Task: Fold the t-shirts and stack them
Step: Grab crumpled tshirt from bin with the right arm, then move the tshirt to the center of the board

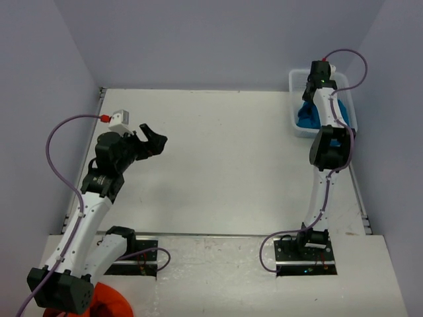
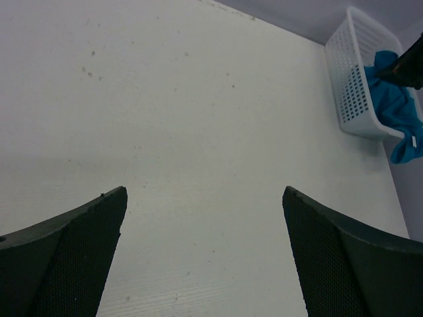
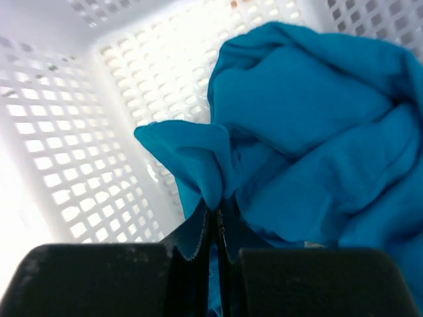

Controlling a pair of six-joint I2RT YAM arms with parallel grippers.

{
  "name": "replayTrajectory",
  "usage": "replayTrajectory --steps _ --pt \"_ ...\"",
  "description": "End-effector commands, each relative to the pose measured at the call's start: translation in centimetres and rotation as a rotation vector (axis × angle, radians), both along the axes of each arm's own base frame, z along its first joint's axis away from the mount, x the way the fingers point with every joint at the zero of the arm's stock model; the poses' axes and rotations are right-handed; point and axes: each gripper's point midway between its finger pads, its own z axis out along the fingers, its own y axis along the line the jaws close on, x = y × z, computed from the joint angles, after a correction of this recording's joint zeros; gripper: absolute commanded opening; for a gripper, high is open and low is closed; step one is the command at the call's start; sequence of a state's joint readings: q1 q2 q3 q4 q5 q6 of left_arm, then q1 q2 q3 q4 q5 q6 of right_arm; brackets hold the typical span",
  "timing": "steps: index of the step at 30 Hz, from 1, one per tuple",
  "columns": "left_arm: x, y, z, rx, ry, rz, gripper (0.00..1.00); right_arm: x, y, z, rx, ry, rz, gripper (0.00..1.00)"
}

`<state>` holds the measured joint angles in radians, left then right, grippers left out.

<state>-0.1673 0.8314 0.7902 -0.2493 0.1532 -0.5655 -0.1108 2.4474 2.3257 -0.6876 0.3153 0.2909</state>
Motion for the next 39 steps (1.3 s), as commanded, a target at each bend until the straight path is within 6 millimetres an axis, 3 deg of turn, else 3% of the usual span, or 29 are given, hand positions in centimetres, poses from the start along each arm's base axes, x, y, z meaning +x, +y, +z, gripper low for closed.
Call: replayTrajectory --steps 1,2,3,5,6,7,8,10,11,13,14,15,16,18,19,21,22,26,30,34,35,37,38,39 --pt "0.6 -0.6 -1.7 0.004 0.040 -0.010 1.00 1.3 -0.1 15.7 -0.065 -0.369 0.027 0.00" --pt "0.7 -0.6 -2.1 0.004 0.052 -0.004 1.00 1.6 0.0 16.2 -0.074 -0.387 0.035 0.00" --pt "0.7 -0.6 -2.5 0.007 0.062 0.004 1.00 1.1 0.3 19.1 -0.089 -0.444 0.043 0.00" --pt "0.9 -0.5 -3.5 0.006 0.094 0.025 1.00 1.0 1.1 23.0 -0.127 -0.528 0.068 0.00" --pt "1.0 -0.5 -4.0 0.009 0.111 0.034 1.00 0.2 1.8 26.5 -0.137 -0.597 0.088 0.00" --pt "0.9 -0.7 -4.8 0.010 0.142 0.036 1.00 -0.2 2.4 28.8 -0.155 -0.650 0.097 0.00" --pt "1.0 -0.8 -5.3 0.015 0.158 0.042 1.00 -0.6 4.0 30.9 -0.187 -0.683 0.139 0.00" --pt "0.8 -1.4 -6.3 0.024 0.198 0.031 1.00 -2.9 5.3 37.1 -0.237 -0.802 0.160 0.00" --pt "0.7 -1.8 -6.6 0.023 0.208 0.018 1.00 -3.8 8.4 39.6 -0.259 -0.852 0.225 0.00" --pt "0.5 -2.7 -7.4 0.033 0.231 -0.015 1.00 -7.1 10.8 45.7 -0.275 -0.977 0.276 0.00" --pt "0.4 -3.0 -7.7 0.036 0.240 -0.021 1.00 -8.6 13.1 47.8 -0.317 -1.008 0.335 0.00" --pt "0.3 -3.1 -8.0 0.043 0.248 -0.026 1.00 -10.4 14.1 50.0 -0.329 -1.057 0.357 0.00" --pt "0.1 -3.4 -8.4 0.047 0.259 -0.033 1.00 -13.8 16.3 53.3 -0.327 -1.138 0.398 0.00" --pt "-0.1 -3.5 -8.7 0.044 0.269 -0.035 1.00 -16.7 18.5 55.0 -0.371 -1.179 0.471 0.00" --pt "-0.2 -3.4 -8.8 0.043 0.271 -0.035 1.00 -20.7 19.9 57.8 -0.356 -1.266 0.511 0.00" --pt "-0.4 -3.4 -8.3 0.041 0.262 -0.033 1.00 -23.9 21.4 59.2 -0.355 -1.309 0.574 0.00" --pt "-0.3 -3.2 -7.8 0.044 0.252 -0.023 1.00 -26.8 22.2 60.5 -0.319 -1.357 0.607 0.00" --pt "-0.4 -1.3 -5.0 0.084 0.200 0.067 1.00 -32.1 23.6 61.9 -0.185 -1.424 0.708 0.00" --pt "-1.5 0.3 -1.3 0.080 0.126 0.133 1.00 -33.7 25.9 60.0 -0.066 -1.364 0.858 0.00" --pt "-2.7 1.2 1.6 0.064 0.077 0.160 1.00 -33.5 30.3 54.0 0.108 -1.176 1.054 0.00" --pt "-2.9 1.2 2.0 0.063 0.071 0.160 1.00 -31.9 32.2 49.9 0.129 -1.068 1.100 0.00" --pt "-3.5 1.5 3.1 0.056 0.051 0.164 1.00 -32.1 33.2 48.1 0.181 -1.062 1.131 0.00" --pt "-3.7 1.7 3.3 0.056 0.049 0.172 1.00 -30.9 34.4 44.8 0.191 -0.989 1.154 0.00" --pt "-4.0 2.0 3.4 0.060 0.050 0.181 0.99 -30.5 34.9 44.0 0.199 -0.975 1.162 0.00"
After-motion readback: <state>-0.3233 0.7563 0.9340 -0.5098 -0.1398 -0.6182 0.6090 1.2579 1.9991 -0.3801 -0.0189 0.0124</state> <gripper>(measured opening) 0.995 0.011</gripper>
